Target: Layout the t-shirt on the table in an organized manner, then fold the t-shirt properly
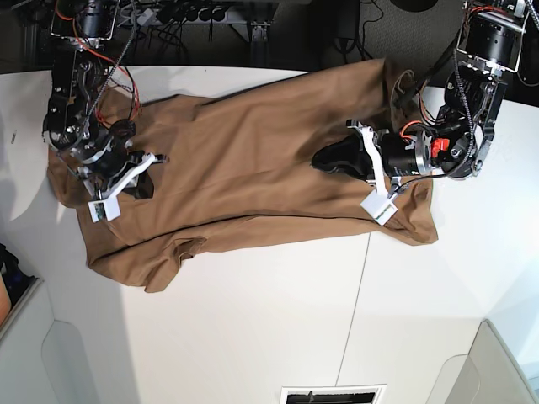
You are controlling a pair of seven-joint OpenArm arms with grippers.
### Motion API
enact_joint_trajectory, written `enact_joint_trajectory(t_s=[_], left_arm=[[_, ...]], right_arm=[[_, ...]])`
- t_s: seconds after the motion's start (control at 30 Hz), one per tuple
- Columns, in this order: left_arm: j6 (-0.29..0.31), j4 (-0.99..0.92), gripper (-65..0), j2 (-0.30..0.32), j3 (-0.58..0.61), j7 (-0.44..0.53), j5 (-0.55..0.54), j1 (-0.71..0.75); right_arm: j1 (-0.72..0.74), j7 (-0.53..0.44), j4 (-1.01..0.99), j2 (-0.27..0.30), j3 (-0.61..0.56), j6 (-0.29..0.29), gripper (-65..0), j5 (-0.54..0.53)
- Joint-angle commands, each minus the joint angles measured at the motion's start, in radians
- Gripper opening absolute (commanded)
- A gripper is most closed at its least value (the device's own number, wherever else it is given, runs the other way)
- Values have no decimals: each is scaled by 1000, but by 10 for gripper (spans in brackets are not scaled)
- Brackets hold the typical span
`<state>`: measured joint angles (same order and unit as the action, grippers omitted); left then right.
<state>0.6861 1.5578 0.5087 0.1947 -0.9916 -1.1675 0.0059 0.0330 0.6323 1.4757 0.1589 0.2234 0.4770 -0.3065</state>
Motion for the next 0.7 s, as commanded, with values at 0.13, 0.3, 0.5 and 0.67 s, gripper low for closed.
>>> enact_joint_trajectory(t_s=[0.13,0.3,0.5,0.67], left_arm=[[12,17,-650,114,-71,-26,-100,43],[12,8,-650,197,-72,-22,-56,104],[12,-61,-650,218,-72,-16,17,108],[12,-63,-650,259,-78,40,-41,108]], right_arm=[[-6,-23,21,10,6,2,-650,-14],[-9,-26,20,11,6,2,-650,9],[-9,-26,20,12,5,2,-650,11],[-9,-26,11,13,6,2,-650,42]])
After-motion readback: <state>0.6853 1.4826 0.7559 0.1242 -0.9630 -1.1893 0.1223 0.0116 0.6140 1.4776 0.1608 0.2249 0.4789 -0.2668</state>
